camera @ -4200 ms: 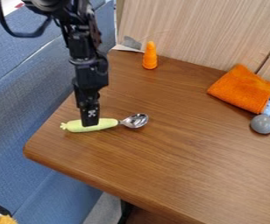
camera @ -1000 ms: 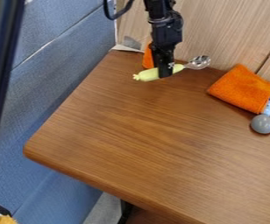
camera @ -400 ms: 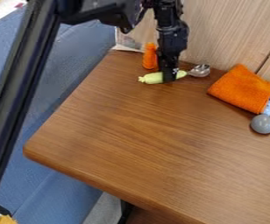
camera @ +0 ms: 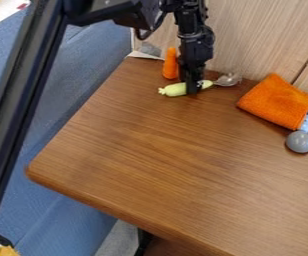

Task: Toma la cuchara amarilla y la pone a lado de la prenda naranja

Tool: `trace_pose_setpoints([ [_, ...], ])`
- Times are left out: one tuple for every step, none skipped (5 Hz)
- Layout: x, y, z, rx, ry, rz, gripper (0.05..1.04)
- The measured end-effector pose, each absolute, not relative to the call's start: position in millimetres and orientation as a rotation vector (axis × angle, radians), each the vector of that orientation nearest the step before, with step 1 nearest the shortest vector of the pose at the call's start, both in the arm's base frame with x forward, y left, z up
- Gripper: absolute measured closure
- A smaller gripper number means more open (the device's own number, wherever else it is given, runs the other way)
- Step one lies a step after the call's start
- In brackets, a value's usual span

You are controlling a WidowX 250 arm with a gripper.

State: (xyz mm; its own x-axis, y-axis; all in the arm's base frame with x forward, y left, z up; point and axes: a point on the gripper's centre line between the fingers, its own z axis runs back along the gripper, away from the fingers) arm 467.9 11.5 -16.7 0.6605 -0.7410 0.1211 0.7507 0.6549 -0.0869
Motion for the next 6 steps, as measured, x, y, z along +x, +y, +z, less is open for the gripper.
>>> trace_pose_setpoints([
  [466.0, 12.1, -15.9, -0.125, -0.074, -0.845, 0.108],
  [464.9, 12.0, -14.9, -0.11, -0.071, -0.84, 0.083],
  [460.3, 12.8, -6.6, -0.089, -0.077, -0.839, 0.083],
  [456.7, 12.7, 20.1, -0.052, -0.138, -0.823, 0.083],
  [451.0, 14.9, 44.3, -0.009, -0.186, -0.82, 0.083],
  [451.8, 14.9, 48.5, -0.003, -0.195, -0.82, 0.083],
])
